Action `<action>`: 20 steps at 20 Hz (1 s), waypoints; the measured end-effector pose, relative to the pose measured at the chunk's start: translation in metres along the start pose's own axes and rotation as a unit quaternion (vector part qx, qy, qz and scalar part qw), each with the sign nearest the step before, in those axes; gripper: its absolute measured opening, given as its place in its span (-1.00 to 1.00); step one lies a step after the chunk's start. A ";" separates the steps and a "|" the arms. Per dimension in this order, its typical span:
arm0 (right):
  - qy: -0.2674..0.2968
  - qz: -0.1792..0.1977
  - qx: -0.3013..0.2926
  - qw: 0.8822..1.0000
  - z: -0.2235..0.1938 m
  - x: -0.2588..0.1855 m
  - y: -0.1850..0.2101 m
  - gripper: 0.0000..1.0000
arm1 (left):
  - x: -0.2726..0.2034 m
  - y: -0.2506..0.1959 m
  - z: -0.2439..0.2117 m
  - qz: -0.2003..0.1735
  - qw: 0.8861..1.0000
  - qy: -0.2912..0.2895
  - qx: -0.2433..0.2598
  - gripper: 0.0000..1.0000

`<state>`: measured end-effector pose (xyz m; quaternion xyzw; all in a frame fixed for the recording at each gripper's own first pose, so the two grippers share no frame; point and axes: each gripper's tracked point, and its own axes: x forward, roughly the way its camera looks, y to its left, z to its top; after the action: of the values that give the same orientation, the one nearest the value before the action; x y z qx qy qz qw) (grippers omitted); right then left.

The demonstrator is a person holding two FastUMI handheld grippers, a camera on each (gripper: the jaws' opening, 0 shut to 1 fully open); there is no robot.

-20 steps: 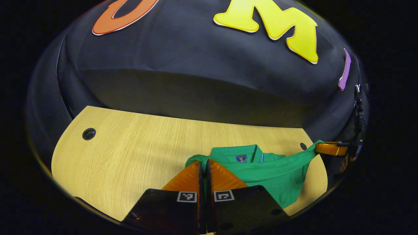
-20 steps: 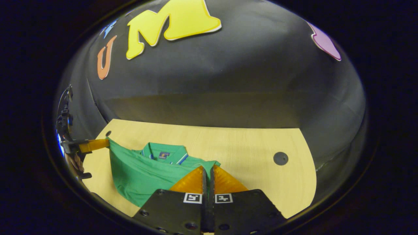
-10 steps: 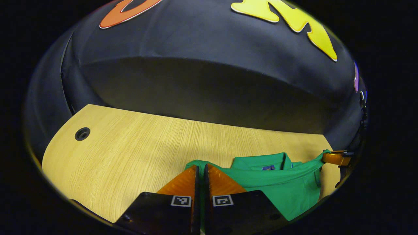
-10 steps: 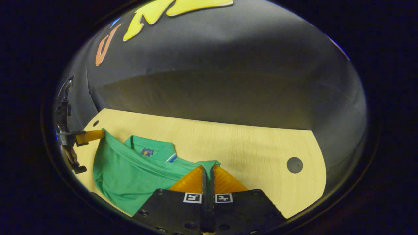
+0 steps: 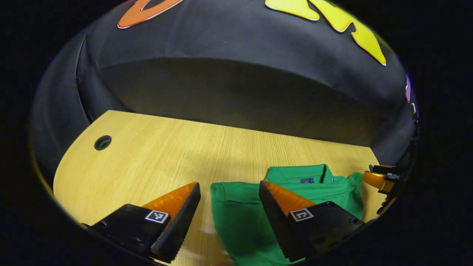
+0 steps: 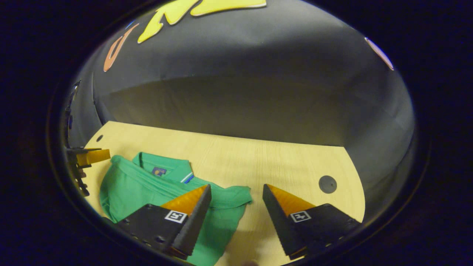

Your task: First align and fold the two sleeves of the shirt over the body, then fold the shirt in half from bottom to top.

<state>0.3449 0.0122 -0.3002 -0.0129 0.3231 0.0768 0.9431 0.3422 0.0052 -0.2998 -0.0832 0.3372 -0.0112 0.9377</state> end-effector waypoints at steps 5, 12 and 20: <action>-0.088 -0.018 0.003 0.996 0.054 -0.092 0.013 0.97 | -0.077 -0.003 0.054 0.000 0.998 -0.065 -0.003 1.00; -0.214 -0.018 0.020 0.977 0.092 -0.279 0.051 0.96 | -0.246 -0.028 0.122 0.003 0.980 -0.193 0.056 1.00; -0.291 -0.032 0.006 0.956 0.059 -0.429 0.077 0.93 | -0.397 -0.063 0.100 -0.020 0.963 -0.262 0.059 1.00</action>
<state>0.0350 0.0344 0.0107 0.0057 0.0347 0.0453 0.9984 0.1015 -0.0115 0.0366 -0.0348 0.0771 -0.0278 0.9960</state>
